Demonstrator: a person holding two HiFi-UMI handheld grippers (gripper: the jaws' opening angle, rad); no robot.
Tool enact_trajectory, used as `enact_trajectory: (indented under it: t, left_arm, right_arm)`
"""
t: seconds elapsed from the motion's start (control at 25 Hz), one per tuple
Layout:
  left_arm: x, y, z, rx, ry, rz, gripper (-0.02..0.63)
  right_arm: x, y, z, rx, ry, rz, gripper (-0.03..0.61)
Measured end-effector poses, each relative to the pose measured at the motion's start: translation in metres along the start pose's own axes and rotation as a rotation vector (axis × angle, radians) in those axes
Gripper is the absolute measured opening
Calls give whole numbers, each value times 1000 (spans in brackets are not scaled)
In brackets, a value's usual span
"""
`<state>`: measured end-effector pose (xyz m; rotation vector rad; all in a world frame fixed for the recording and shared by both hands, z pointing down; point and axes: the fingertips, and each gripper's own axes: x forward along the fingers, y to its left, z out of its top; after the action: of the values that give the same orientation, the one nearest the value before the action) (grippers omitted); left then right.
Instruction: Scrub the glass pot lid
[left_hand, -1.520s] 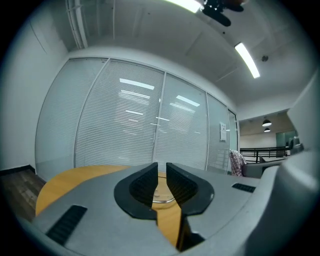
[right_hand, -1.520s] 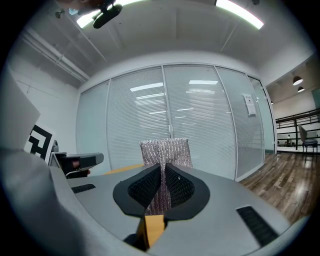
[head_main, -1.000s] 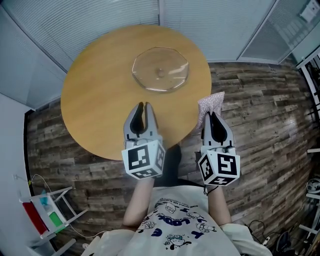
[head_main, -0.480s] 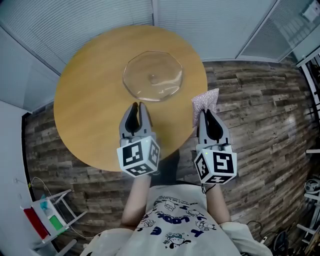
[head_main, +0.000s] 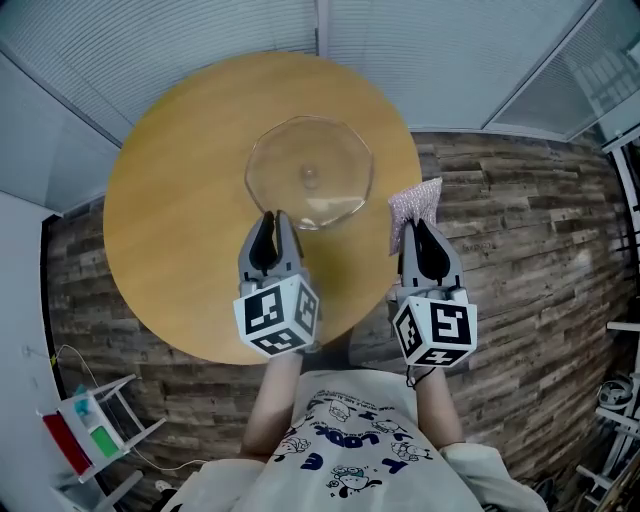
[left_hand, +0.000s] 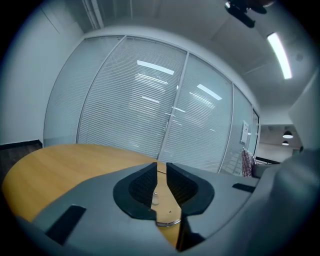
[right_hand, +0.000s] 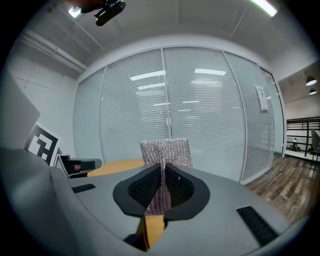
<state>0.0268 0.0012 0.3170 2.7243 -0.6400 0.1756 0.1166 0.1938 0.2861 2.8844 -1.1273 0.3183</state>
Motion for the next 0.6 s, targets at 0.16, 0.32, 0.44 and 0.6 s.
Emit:
enact_trajectory:
  t: [0.16,0.32,0.44,0.6]
  left_arm:
    - [22,2,-4,-14,20,15,49]
    - [39,3,-11,-35,45,35,72]
    - [50,8,-19,-57,68,64,80]
    - [64,24,-31,-89,102,99,87]
  right_arm:
    - [27,-1,-1,-14,28,26,43]
    - [52,-4,-4,-24,65,60,43]
    - [72,-6,-9,-33,96,85,43]
    - [98,3,-18,-36,129,116,43]
